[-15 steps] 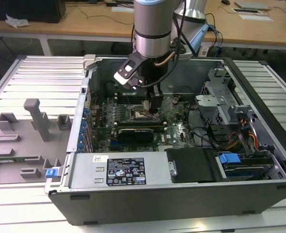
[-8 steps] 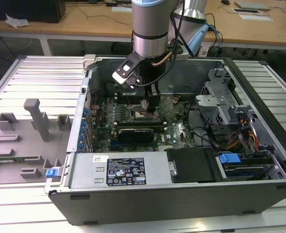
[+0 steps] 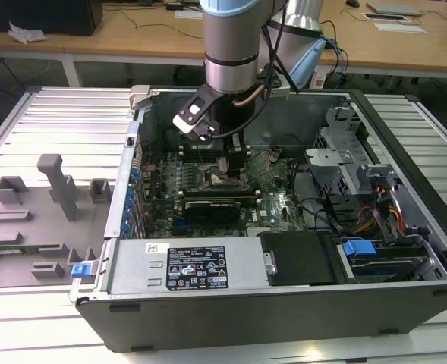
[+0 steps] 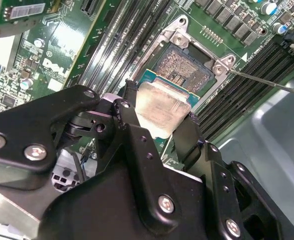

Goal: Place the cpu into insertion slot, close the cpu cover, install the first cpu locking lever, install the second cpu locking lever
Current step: 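Place the cpu into insertion slot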

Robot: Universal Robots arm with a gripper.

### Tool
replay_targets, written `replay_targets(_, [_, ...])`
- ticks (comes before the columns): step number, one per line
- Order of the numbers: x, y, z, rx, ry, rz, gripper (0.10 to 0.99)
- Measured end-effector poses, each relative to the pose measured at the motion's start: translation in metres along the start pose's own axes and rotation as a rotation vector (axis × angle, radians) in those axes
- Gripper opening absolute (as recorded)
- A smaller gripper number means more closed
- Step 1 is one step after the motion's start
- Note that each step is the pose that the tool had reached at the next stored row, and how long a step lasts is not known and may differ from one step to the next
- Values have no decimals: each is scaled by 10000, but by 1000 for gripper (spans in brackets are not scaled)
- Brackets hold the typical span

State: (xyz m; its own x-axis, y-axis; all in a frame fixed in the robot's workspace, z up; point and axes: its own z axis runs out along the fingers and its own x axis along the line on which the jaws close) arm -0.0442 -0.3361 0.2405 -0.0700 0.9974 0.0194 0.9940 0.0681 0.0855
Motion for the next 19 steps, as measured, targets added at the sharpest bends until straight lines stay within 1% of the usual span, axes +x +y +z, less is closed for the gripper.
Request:
replay_targets(2, [1, -15, 47, 8, 1, 7, 541])
replay_targets(3, [4, -25, 55, 8, 0, 5, 541])
replay_targets(7, [11, -43, 76, 10, -1, 0, 541])
replay_targets(15, [80, -44, 108, 9, 4, -30, 541])
replay_targets(19, [111, -61, 130, 9, 3, -31, 541])
